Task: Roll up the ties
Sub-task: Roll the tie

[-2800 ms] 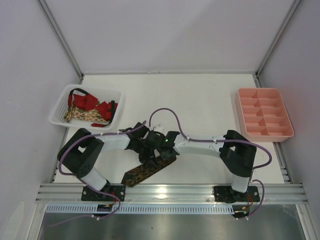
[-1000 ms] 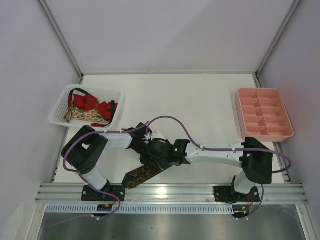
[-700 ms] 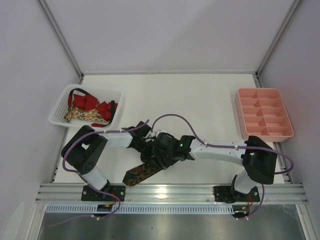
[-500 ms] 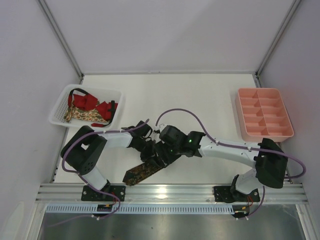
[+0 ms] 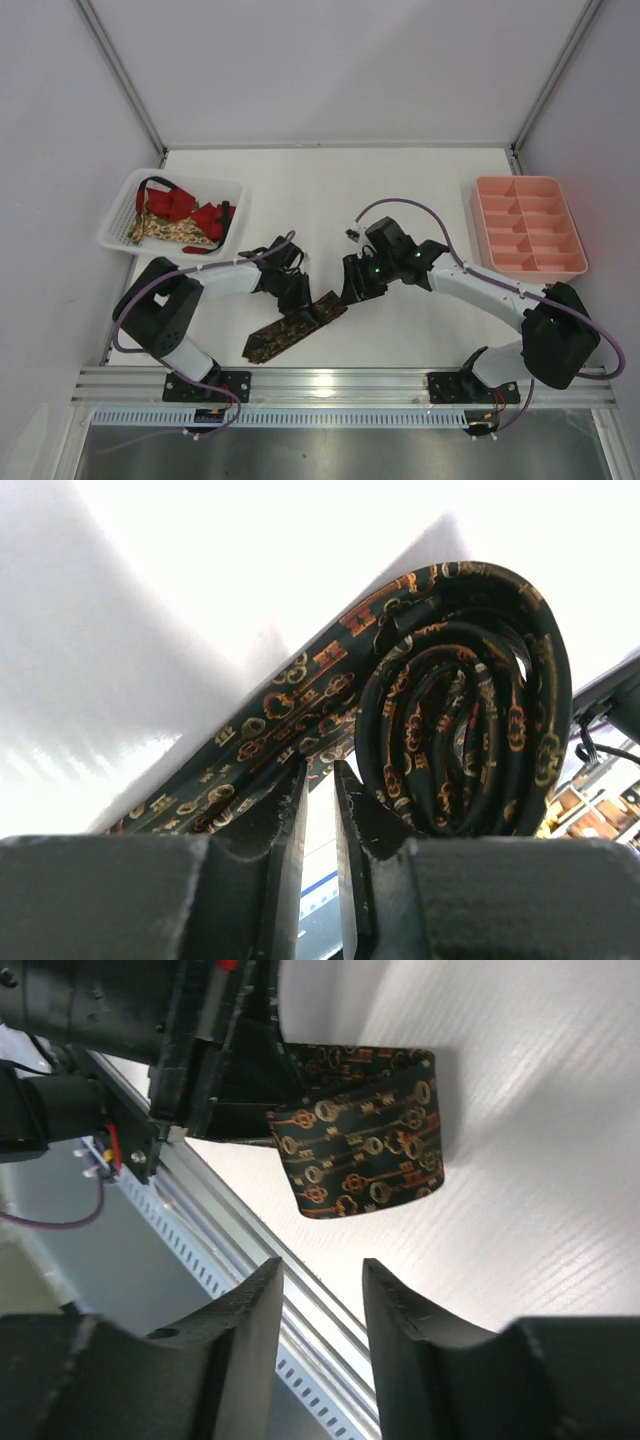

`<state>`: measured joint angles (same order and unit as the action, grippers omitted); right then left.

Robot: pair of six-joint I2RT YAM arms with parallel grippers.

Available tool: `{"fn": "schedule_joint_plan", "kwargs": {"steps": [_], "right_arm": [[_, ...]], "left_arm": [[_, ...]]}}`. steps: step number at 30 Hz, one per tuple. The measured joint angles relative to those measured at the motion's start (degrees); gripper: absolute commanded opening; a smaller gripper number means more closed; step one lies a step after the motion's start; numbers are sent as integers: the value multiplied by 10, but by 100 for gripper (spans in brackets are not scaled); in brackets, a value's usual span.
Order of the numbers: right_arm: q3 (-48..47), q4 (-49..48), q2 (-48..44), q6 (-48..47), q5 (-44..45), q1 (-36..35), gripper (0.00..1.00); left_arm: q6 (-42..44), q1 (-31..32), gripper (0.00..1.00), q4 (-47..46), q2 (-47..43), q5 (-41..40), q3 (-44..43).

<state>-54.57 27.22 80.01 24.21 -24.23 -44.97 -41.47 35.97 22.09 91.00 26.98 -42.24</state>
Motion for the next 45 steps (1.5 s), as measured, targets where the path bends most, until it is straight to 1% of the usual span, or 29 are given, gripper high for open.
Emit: {"fn": "schedule_joint_plan", "kwargs": {"steps": [2,3,4,5,10,13,16,21,26,30,33,37,40,45], "right_arm": [[13,-9,-1,5,-32,28,38],[19,-14,0,7,-46,42,31],[24,-20,0,9,-65,57,27],[25,-24,3,11,-81,66,26],[25,-56,42,24,-140,94,24],[24,-73,68,34,-170,101,22],[21,-86,93,40,-200,99,20],[18,-97,134,42,-233,92,19],[11,-114,173,45,-246,78,18],[-10,-127,203,49,-252,61,17],[-28,-138,224,53,-251,48,11],[-32,-148,244,59,-234,38,8],[-32,-151,256,70,-212,38,8],[-33,-151,259,77,-189,38,9]], "left_arm": [[0,-1,23,4,-7,-9,0],[1,-1,22,6,-10,-12,0],[1,-1,22,9,-14,-15,0],[0,-2,23,12,-17,-16,0],[2,-2,22,40,-30,-26,-15],[1,-2,18,60,-32,-31,-34],[-2,-2,10,81,-47,-36,-39],[-13,-2,8,109,-83,-41,-35],[-26,-2,1,121,-108,-46,-8],[-37,-2,1,136,-120,-53,22],[-43,-2,0,145,-125,-58,40],[-50,-2,0,150,-126,-61,53],[-50,-2,0,149,-114,-70,53],[-43,-2,1,164,-50,-69,24]]}}
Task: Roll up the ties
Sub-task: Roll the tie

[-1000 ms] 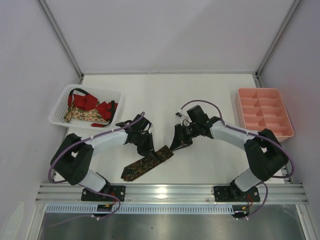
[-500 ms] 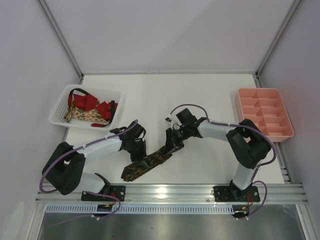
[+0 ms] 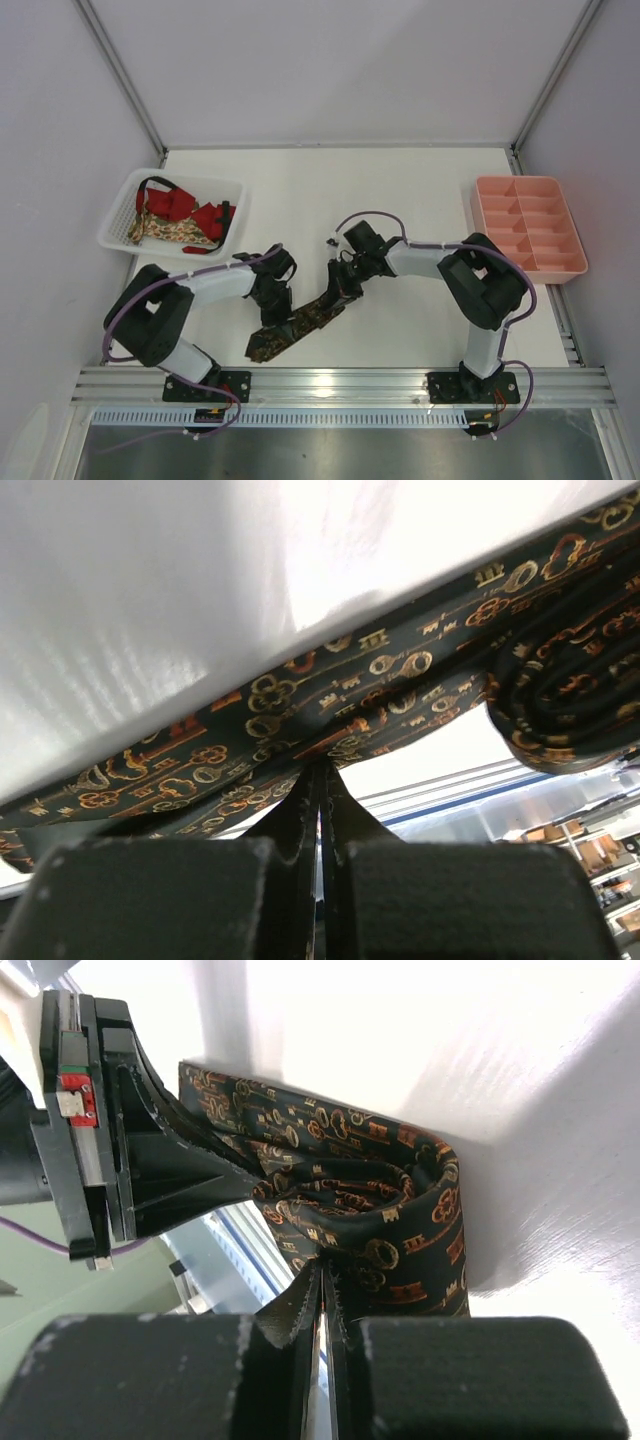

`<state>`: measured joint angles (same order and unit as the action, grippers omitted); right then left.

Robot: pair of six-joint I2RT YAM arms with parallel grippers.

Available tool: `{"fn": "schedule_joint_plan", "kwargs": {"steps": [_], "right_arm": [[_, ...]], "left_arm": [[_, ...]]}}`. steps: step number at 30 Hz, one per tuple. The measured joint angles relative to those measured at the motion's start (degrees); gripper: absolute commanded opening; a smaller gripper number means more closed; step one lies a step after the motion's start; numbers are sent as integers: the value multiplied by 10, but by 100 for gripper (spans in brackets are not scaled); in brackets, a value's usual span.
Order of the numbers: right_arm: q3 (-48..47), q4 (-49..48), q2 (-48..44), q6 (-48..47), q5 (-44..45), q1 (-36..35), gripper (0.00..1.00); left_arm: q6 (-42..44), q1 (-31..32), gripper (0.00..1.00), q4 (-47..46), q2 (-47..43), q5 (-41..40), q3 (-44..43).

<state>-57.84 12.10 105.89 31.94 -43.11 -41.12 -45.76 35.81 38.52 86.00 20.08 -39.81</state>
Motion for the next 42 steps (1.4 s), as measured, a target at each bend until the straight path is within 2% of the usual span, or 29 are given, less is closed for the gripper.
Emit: {"fn": "schedule_joint_plan", "kwargs": {"steps": [10,16,20,25,31,42], "right_arm": [[-32,30,-3,-2,24,23,13],[-132,89,0,-25,57,49,15],[-219,94,42,-34,67,51,16],[-300,127,143,-38,69,51,14],[-275,157,191,-35,68,54,14],[-166,146,128,-31,51,96,13]], "left_arm": [[55,0,0,75,99,-23,-106],[84,0,0,94,116,-59,-140],[95,0,1,103,125,-76,-155],[114,0,1,119,148,-101,-190],[136,0,0,130,181,-118,-235],[163,0,1,115,203,-93,-266]]}}
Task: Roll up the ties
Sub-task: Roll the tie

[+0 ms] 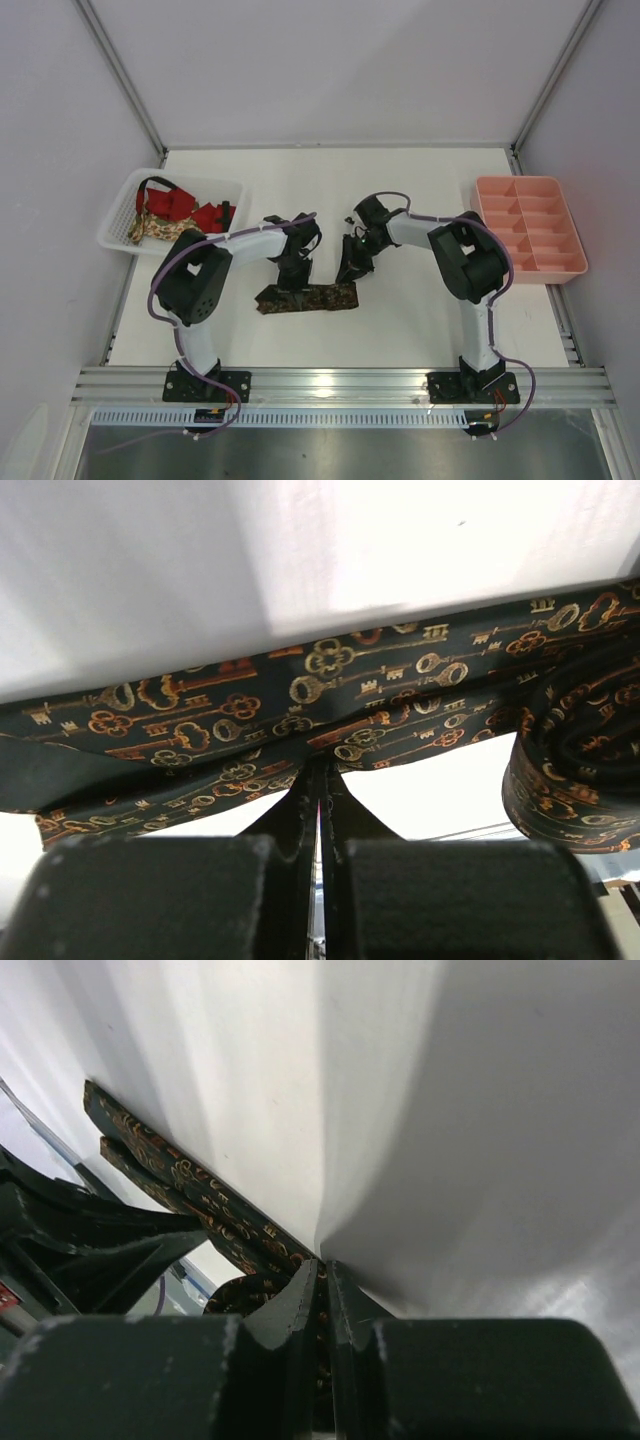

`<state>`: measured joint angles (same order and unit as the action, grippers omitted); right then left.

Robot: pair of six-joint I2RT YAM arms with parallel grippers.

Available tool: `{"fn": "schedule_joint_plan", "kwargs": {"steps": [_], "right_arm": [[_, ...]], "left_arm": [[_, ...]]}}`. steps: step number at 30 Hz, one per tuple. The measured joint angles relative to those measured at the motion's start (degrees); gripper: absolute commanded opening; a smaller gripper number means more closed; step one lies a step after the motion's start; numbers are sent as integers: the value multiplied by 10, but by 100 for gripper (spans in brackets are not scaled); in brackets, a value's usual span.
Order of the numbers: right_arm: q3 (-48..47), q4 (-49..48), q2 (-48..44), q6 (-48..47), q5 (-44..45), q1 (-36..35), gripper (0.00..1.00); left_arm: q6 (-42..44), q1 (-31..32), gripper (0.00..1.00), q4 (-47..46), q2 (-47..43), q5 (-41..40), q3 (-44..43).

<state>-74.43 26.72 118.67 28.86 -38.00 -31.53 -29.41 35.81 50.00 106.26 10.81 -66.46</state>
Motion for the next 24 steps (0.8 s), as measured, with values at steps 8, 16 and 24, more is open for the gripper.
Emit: {"fn": "schedule_joint_plan", "kwargs": {"steps": [8,16,24], "right_arm": [[20,12,-56,-11,71,5,16],[25,51,-205,42,258,14,15],[144,100,-340,246,377,-17,9]], "left_arm": [[5,-1,15,-18,-14,21,-4],[3,-10,23,-37,-82,27,-62],[21,-23,14,-81,21,70,-188]]}}
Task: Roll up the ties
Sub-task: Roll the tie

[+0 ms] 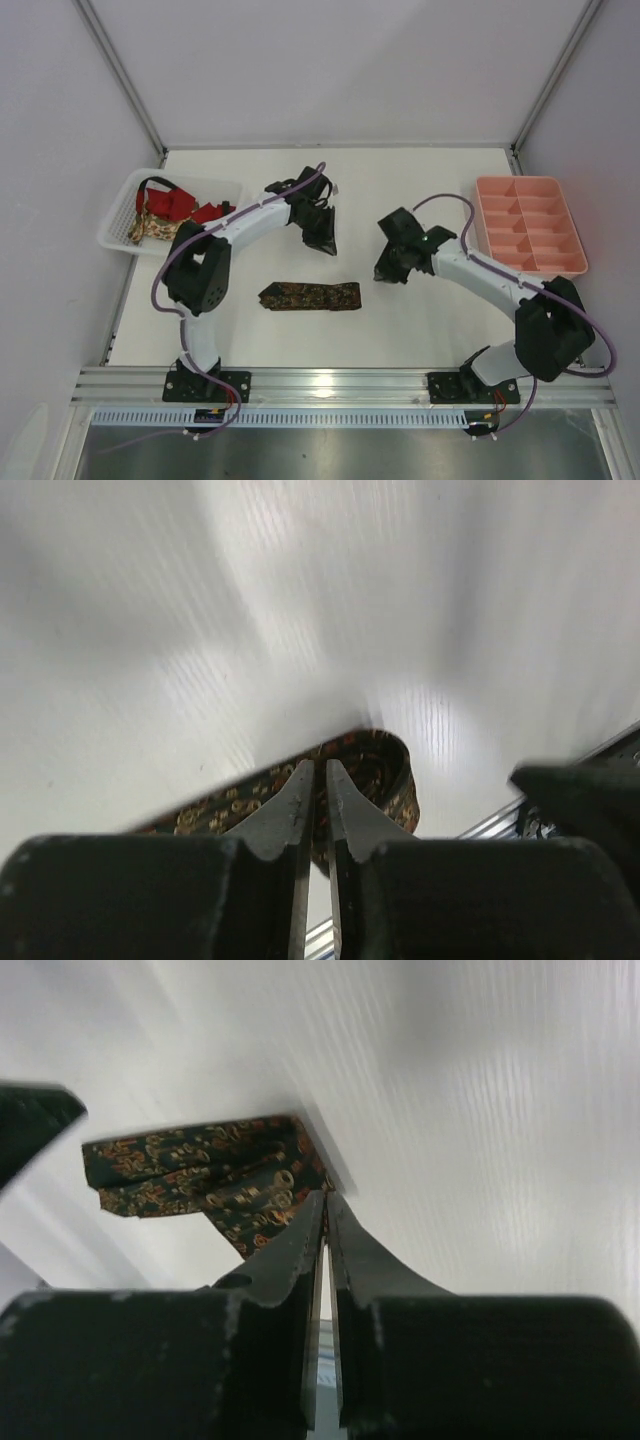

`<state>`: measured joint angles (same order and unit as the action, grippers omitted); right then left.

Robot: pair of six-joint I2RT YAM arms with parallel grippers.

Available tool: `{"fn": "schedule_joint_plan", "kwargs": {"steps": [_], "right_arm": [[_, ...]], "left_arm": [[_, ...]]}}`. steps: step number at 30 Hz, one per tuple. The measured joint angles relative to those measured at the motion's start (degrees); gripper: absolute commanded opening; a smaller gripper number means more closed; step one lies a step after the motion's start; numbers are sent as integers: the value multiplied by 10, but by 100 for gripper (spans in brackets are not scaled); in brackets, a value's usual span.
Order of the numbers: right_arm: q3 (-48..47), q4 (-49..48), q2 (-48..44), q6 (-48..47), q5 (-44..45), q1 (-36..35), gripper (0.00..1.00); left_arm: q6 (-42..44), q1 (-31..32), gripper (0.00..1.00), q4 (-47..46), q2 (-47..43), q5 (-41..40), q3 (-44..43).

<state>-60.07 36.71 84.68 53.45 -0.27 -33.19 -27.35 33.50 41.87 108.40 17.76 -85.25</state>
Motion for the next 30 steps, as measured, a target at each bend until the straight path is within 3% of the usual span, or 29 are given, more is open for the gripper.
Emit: {"fn": "schedule_joint_plan", "kwargs": {"steps": [7,15,21,30], "right_arm": [[77,24,-89,252,102,-170,5],[111,4,-35,489,176,-273,1],[111,-29,51,566,196,-353,0],[73,-82,120,598,249,-378,0]], "left_arm": [[31,0,13,-13,73,25,-24],[60,0,9,10,105,33,-29],[81,0,7,36,123,23,-28],[101,-1,6,49,123,35,-10]]}}
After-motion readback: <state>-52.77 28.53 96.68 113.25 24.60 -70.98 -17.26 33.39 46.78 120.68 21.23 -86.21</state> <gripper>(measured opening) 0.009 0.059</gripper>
